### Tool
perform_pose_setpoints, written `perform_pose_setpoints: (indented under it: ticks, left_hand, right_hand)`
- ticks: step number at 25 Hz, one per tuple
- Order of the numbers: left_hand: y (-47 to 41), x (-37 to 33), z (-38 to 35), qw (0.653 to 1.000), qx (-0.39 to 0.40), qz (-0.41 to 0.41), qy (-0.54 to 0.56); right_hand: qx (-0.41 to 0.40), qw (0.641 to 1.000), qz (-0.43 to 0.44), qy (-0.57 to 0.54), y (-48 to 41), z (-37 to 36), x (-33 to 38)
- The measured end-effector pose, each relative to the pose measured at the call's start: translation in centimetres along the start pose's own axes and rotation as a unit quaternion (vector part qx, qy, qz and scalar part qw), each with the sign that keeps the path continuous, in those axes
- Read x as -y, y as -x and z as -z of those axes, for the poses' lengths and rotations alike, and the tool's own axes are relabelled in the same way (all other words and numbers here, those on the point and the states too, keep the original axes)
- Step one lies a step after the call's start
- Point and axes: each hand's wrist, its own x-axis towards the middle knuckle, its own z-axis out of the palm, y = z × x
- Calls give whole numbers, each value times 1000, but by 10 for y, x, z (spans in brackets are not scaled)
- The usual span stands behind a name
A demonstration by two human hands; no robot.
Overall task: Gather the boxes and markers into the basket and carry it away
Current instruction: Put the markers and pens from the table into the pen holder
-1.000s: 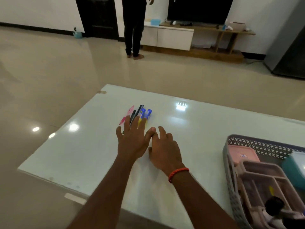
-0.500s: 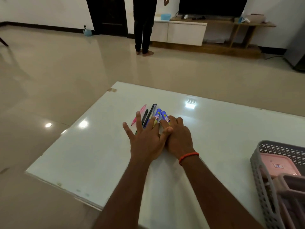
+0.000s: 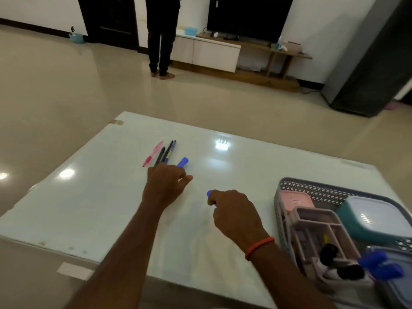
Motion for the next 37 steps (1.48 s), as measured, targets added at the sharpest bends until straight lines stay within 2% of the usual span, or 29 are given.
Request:
perform_pose_setpoints:
  ticks: [3, 5, 7, 10, 13, 17, 22, 29, 37]
  left_hand:
    - [4, -5, -2, 998, -11, -60, 15]
    - [7, -22, 2, 993, -23, -102, 55]
    - [10, -55, 9, 982, -34, -160, 93]
    - [10, -122, 27, 949, -42, -272, 150]
    - [6, -183, 44, 924, -66, -276, 257]
    - [7, -227, 52, 890, -58, -275, 358]
    - [16, -248, 47, 865, 19, -235, 444]
    - [16, -254, 36, 876, 51, -225, 423]
    - [22, -260, 27, 889, 69, -248, 378]
  right_hand:
    - [-39, 999, -12, -11, 48, 38, 2]
    - [-100, 991, -56, -75, 68, 70, -9]
    - [-157, 966, -109, -171, 81, 100, -35]
    - [-236, 939, -139, -207, 91, 131, -75]
    - [-264, 923, -153, -234, 101, 147, -110]
    - [-248, 924, -136, -259, 113, 155, -142]
    - [-186, 928, -129, -296, 123, 149, -169]
    - [-157, 950, -65, -264, 125, 133, -178]
    - [-78, 979, -13, -189, 121, 124, -177]
